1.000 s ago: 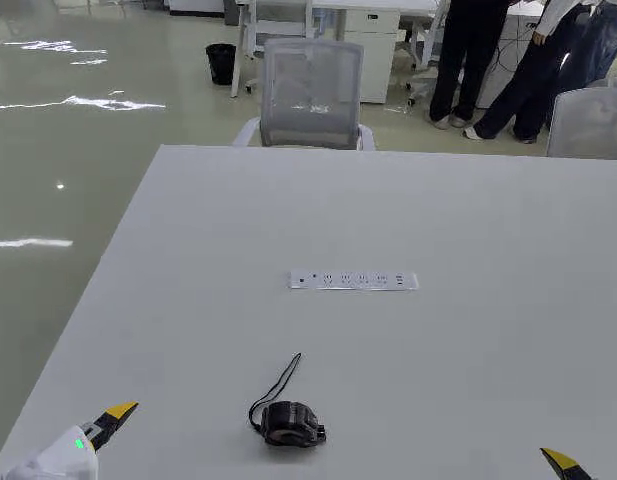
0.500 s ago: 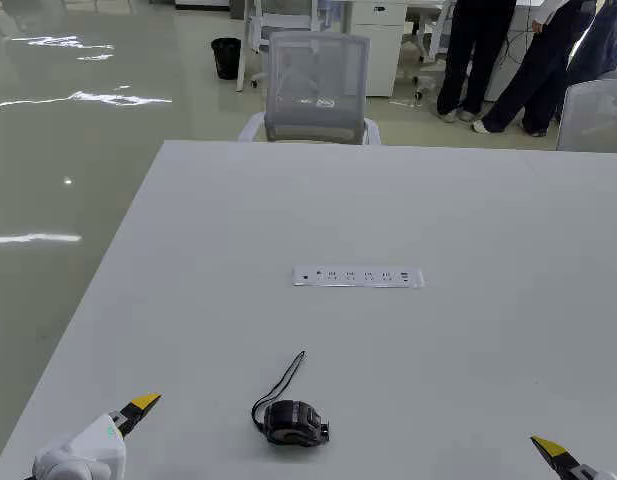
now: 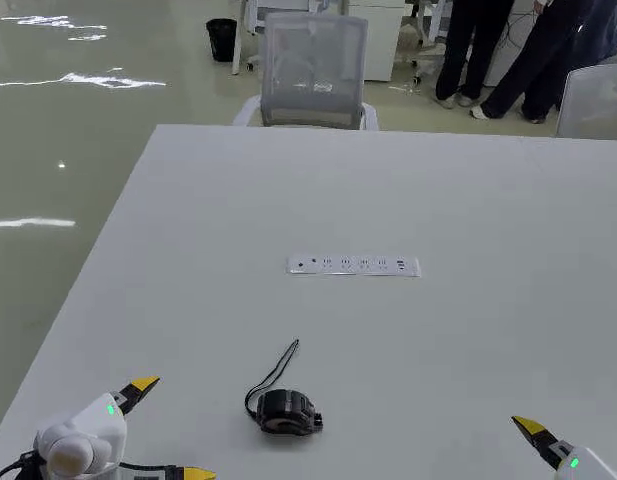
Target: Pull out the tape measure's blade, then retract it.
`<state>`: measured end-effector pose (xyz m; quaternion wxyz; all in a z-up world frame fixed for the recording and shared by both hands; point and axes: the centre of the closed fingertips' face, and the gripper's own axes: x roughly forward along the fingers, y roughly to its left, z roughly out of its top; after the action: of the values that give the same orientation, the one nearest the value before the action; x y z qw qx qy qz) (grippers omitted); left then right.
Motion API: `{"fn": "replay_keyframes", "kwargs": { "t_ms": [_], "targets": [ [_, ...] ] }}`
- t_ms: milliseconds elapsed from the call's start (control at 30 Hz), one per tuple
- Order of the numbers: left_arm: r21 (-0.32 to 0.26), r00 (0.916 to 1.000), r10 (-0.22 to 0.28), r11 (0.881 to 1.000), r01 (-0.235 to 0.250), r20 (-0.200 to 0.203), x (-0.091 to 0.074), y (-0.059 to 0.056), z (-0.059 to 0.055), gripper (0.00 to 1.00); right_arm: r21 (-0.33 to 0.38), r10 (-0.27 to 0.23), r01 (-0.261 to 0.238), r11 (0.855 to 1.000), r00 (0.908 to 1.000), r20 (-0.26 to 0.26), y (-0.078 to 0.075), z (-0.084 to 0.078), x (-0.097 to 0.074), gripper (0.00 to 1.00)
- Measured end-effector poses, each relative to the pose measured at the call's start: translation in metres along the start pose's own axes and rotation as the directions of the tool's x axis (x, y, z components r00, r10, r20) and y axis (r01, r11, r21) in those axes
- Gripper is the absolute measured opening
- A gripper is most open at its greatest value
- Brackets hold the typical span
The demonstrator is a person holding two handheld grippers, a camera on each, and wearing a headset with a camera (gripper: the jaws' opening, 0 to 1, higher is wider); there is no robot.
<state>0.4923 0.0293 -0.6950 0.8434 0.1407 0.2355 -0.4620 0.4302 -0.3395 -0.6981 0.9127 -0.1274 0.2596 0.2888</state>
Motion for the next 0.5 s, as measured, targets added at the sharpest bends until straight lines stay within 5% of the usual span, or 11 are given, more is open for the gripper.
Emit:
{"fn": "replay_keyframes", "kwargs": {
  "t_ms": [500],
  "targets": [
    [0.022, 0.9988, -0.044, 0.999, 0.044, -0.02, 0.017, -0.005, 0.002, 0.99, -0.036, 0.038, -0.038, 0.999, 0.9993, 0.0, 0.006, 0.012, 0.023, 0.93]
  ]
}}
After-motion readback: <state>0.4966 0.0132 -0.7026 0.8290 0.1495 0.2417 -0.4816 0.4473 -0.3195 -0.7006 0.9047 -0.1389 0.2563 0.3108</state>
